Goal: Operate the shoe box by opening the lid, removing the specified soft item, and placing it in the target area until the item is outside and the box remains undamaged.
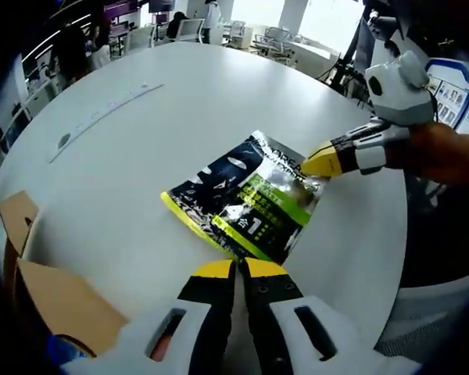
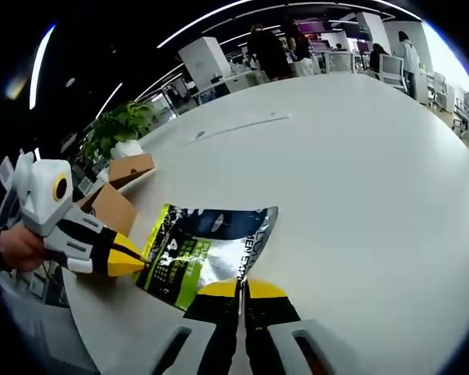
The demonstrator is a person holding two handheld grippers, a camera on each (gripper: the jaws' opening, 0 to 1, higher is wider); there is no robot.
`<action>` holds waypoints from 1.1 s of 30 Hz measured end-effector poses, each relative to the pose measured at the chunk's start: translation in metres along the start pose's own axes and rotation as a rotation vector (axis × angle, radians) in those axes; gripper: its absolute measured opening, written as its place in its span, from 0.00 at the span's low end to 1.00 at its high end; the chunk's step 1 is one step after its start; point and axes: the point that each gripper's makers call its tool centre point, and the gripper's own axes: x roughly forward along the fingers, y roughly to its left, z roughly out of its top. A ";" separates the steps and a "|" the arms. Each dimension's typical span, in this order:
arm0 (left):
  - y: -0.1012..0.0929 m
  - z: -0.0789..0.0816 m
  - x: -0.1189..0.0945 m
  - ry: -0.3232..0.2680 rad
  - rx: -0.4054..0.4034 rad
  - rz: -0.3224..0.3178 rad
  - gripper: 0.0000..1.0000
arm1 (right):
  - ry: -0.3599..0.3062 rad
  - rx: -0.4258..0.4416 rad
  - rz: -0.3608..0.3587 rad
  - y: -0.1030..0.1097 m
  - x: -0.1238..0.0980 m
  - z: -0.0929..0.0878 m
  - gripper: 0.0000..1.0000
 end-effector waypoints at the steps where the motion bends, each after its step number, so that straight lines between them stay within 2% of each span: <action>1: 0.000 0.000 0.000 0.002 0.001 -0.001 0.02 | 0.000 -0.002 -0.002 0.000 0.000 0.000 0.00; 10: -0.002 0.000 -0.001 -0.003 0.020 -0.001 0.07 | -0.004 0.019 -0.021 -0.009 -0.004 0.002 0.02; 22: -0.007 0.003 -0.012 -0.027 0.008 -0.022 0.13 | -0.010 0.011 -0.044 -0.007 -0.016 0.002 0.06; 33: -0.015 0.022 -0.033 -0.122 0.014 -0.049 0.16 | -0.045 0.015 -0.072 -0.010 -0.035 0.007 0.08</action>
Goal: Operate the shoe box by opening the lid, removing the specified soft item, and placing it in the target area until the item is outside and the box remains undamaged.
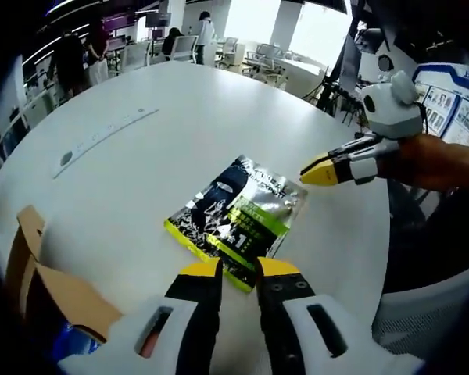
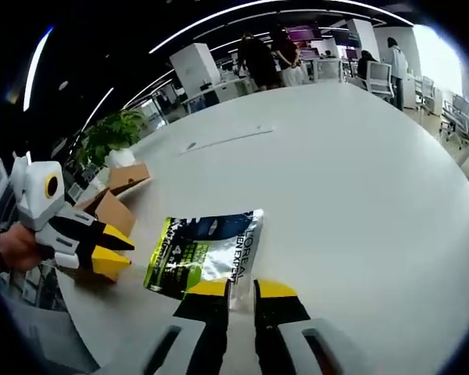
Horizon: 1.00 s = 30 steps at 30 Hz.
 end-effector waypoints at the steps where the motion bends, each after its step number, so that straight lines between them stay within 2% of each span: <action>1: 0.000 0.001 -0.002 -0.006 -0.006 -0.003 0.17 | -0.003 0.001 -0.001 0.001 -0.001 0.000 0.08; 4: -0.004 0.005 -0.007 -0.032 -0.033 -0.028 0.18 | -0.022 0.001 -0.006 0.004 -0.006 0.002 0.09; 7: -0.007 0.008 -0.015 -0.053 -0.022 -0.037 0.20 | -0.039 -0.005 -0.006 0.009 -0.010 0.003 0.09; 18: -0.010 0.006 -0.042 -0.113 -0.018 -0.048 0.24 | -0.068 -0.014 0.011 0.026 -0.015 0.003 0.12; 27: -0.011 0.009 -0.073 -0.190 -0.028 -0.057 0.27 | -0.085 -0.042 0.031 0.055 -0.017 0.004 0.15; 30: -0.007 0.006 -0.078 -0.191 0.006 -0.040 0.27 | -0.089 -0.042 0.033 0.063 -0.016 0.003 0.15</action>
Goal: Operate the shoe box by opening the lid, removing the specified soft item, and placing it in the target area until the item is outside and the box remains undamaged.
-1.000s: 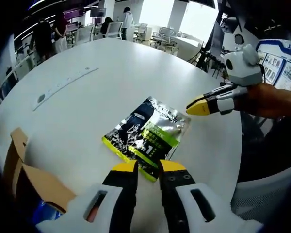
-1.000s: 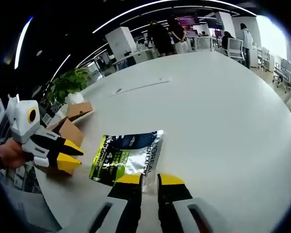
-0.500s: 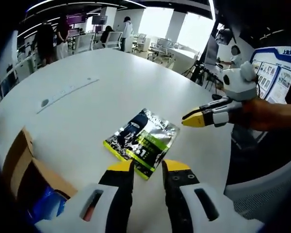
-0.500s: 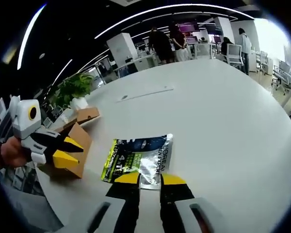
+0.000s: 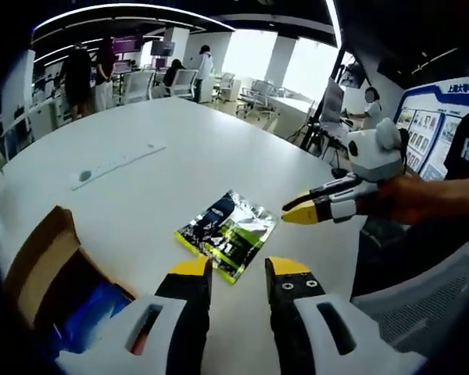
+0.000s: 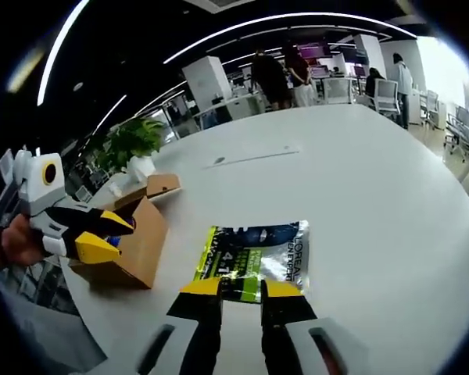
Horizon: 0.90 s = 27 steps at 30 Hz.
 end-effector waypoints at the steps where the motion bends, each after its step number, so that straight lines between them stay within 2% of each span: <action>1: 0.001 0.000 -0.002 -0.002 0.009 0.005 0.27 | -0.001 0.001 -0.003 0.003 0.000 -0.001 0.15; 5: 0.005 0.000 -0.017 -0.022 0.003 -0.005 0.30 | -0.006 -0.001 0.005 0.014 0.004 -0.001 0.15; 11: 0.020 -0.005 -0.038 -0.049 -0.022 0.025 0.30 | 0.002 -0.019 0.032 0.034 0.009 0.001 0.15; 27: 0.055 -0.029 -0.099 -0.091 -0.050 0.104 0.32 | 0.010 -0.074 0.118 0.098 0.025 0.008 0.18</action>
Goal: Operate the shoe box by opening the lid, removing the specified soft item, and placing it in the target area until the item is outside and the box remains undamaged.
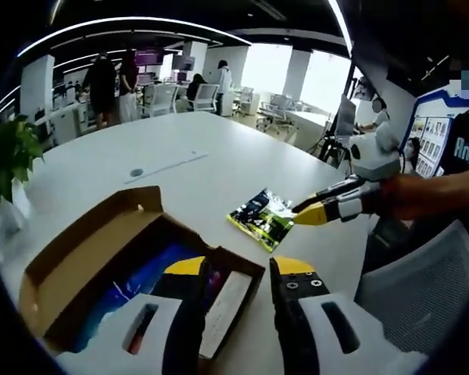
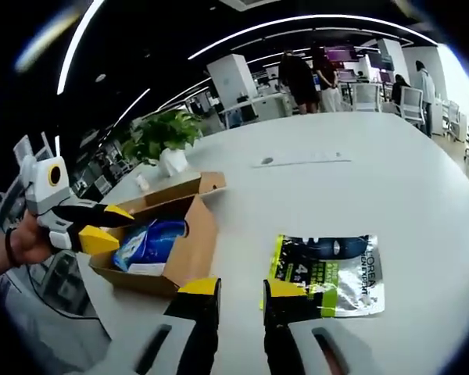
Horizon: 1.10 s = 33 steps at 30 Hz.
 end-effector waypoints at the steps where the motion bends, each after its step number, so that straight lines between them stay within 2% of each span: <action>1: 0.002 -0.001 -0.003 -0.004 -0.003 0.003 0.32 | -0.001 -0.003 0.006 0.005 0.001 0.001 0.18; 19: 0.036 -0.015 -0.054 -0.065 -0.060 0.052 0.34 | 0.020 -0.057 0.075 0.063 0.015 0.000 0.18; 27: 0.057 -0.032 -0.082 -0.075 -0.090 0.096 0.36 | 0.041 -0.072 0.111 0.088 0.029 -0.001 0.18; 31: 0.069 -0.036 -0.094 -0.102 -0.153 0.108 0.36 | 0.049 -0.085 0.128 0.100 0.037 0.001 0.18; 33: 0.076 -0.039 -0.101 -0.102 -0.150 0.124 0.36 | 0.049 -0.089 0.135 0.107 0.041 0.003 0.18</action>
